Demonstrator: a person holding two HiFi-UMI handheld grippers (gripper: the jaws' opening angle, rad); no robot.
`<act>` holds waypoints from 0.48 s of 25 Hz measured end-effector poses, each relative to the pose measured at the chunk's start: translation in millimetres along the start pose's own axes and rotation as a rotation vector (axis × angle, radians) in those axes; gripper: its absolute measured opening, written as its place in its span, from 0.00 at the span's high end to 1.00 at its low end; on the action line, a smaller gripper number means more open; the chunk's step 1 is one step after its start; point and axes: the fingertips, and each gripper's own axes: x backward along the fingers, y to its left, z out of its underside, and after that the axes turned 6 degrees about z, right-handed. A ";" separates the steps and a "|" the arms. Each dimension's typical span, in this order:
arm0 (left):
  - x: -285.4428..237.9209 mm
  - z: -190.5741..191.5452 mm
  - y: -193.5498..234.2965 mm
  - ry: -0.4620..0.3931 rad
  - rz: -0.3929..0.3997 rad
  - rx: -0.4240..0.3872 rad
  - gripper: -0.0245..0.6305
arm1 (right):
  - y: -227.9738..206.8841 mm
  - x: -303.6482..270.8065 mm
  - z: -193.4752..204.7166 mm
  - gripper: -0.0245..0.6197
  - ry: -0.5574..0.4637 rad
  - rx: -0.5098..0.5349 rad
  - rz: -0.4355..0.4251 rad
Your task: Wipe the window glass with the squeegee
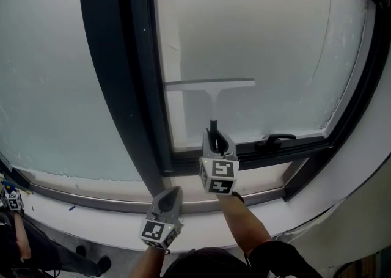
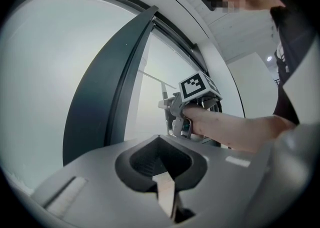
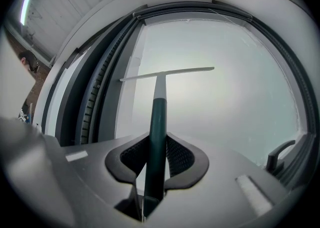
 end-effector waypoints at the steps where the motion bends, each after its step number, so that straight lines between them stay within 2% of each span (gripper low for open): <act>1: 0.2 -0.4 0.6 0.001 -0.003 0.000 0.96 | -0.2 0.6 2.2 0.83 0.001 -0.002 0.002; 6: 3.6 9.9 1.7 0.019 -0.009 0.028 0.96 | 2.1 3.9 13.7 0.83 0.013 -0.015 0.000; 12: 3.7 10.8 1.7 0.022 -0.008 0.020 0.96 | -0.4 6.9 29.2 0.83 0.038 0.005 0.009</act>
